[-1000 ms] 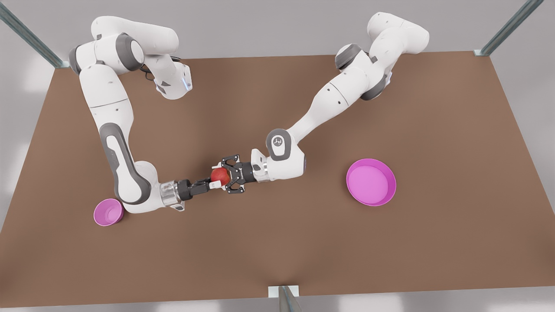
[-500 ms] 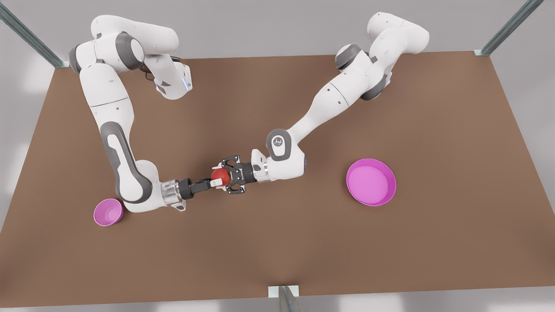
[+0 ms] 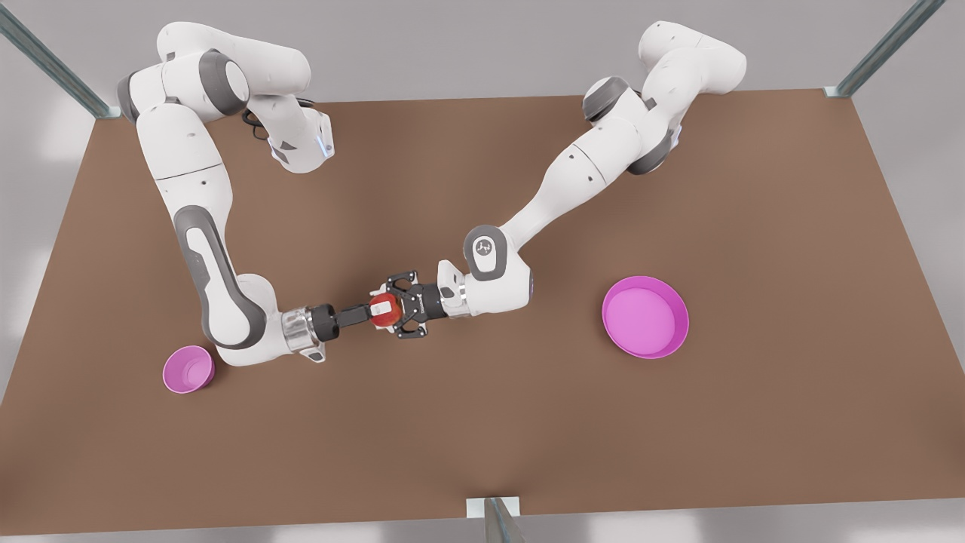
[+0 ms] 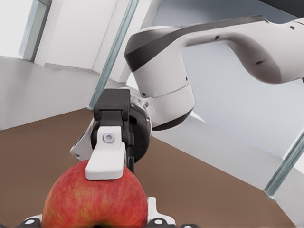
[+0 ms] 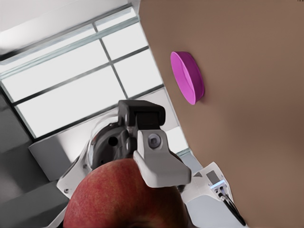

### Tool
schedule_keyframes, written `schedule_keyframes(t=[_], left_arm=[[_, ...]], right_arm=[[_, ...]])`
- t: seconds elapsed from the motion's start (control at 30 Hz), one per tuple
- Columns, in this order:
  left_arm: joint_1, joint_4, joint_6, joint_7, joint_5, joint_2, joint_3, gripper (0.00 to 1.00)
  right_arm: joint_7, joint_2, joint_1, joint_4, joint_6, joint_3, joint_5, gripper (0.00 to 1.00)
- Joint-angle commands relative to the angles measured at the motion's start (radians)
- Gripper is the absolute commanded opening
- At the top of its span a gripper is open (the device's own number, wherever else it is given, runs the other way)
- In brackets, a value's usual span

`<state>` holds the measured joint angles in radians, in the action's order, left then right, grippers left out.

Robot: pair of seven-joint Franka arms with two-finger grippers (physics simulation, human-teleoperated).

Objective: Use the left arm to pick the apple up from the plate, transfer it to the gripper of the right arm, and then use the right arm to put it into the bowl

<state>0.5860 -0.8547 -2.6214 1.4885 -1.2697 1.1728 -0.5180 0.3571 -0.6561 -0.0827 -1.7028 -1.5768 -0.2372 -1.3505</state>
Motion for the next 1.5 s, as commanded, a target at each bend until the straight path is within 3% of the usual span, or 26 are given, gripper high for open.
schedule_keyframes(t=[0.0, 0.23, 0.3, 0.4, 0.5, 0.57, 0.6, 0.67, 0.8, 0.83, 0.93, 1.0, 1.07, 1.17, 1.2, 1.3, 1.47], left_arm=[[0.000, 0.000, 0.003, -0.002, 0.001, -0.004, -0.001, 1.00], [-0.018, -0.009, 0.004, -0.004, 0.001, -0.010, 0.001, 1.00], [-0.095, -0.138, 0.023, 0.006, 0.006, -0.071, -0.004, 1.00], [-0.342, -0.469, 0.035, 0.171, 0.010, -0.200, -0.181, 1.00], [-0.589, -0.720, 0.254, 0.184, 0.062, -0.346, -0.192, 0.99], [-0.735, -0.796, 0.417, 0.017, 0.266, -0.409, -0.188, 0.99], [-0.817, -0.787, 0.523, -0.157, 0.479, -0.426, -0.192, 0.99], [-0.929, -0.761, 0.669, -0.315, 0.703, -0.461, -0.191, 1.00], [-0.983, -0.541, 0.972, -0.831, 1.159, -0.473, -0.186, 1.00], [-0.982, -0.515, 1.021, -0.959, 1.257, -0.534, -0.186, 1.00], [-0.989, -0.498, 1.052, -1.386, 1.472, -0.697, -0.171, 1.00], [-1.022, -0.449, 1.129, -1.465, 1.488, -0.768, -0.143, 1.00], [-0.724, -0.457, 1.104, -1.465, 1.432, -0.897, 0.260, 1.00], [-0.413, -0.498, 1.103, -1.469, 1.305, -0.993, 0.642, 1.00], [-0.345, -0.500, 1.104, -1.469, 1.268, -1.015, 0.722, 1.00], [-0.347, -0.607, 0.907, -1.512, 1.267, -1.029, 0.719, 1.00], [-0.353, -0.569, 0.914, -1.508, 1.247, -0.949, 0.719, 1.00]], right_arm=[[0.019, 0.001, -0.005, 0.000, 0.004, -0.001, 0.001, 0.78], [0.017, -0.002, -0.019, 0.006, 0.014, 0.001, 0.001, 0.78], [0.017, -0.002, -0.019, 0.008, 0.014, 0.001, 0.002, 0.78], [0.017, -0.002, -0.028, 0.008, 0.014, 0.003, 0.016, 0.78], [0.006, -0.002, -0.032, 0.023, 0.014, 0.007, 0.016, 0.78], [0.003, -0.002, -0.049, 0.040, 0.012, 0.013, 0.047, 0.79], [0.003, -0.004, -0.071, 0.052, 0.011, 0.015, 0.082, 0.79], [0.002, -0.002, -0.097, 0.080, 0.004, 0.015, 0.160, 0.79], [0.002, -0.002, -0.172, 0.114, 0.011, 0.015, 0.321, 0.79], [0.002, -0.002, -0.187, 0.129, 0.011, 0.015, 0.369, 0.79], [0.002, -0.002, -0.204, 0.189, 0.004, 0.015, 0.517, 0.79], [0.002, -0.010, -0.203, 0.227, -0.018, 0.015, 0.626, 0.78], [-0.009, -0.014, -0.197, 0.258, -0.074, 0.015, 0.729, 0.78], [-0.063, -0.016, -0.192, 0.278, -0.114, 0.013, 0.864, 0.78], [-0.083, -0.016, -0.190, 0.285, -0.134, 0.012, 0.926, 0.78], [-0.084, -0.022, -0.190, 0.308, -0.158, 0.013, 1.037, 0.78], [-0.066, -0.050, -0.193, 0.397, -0.196, 0.026, 1.268, 0.78]])
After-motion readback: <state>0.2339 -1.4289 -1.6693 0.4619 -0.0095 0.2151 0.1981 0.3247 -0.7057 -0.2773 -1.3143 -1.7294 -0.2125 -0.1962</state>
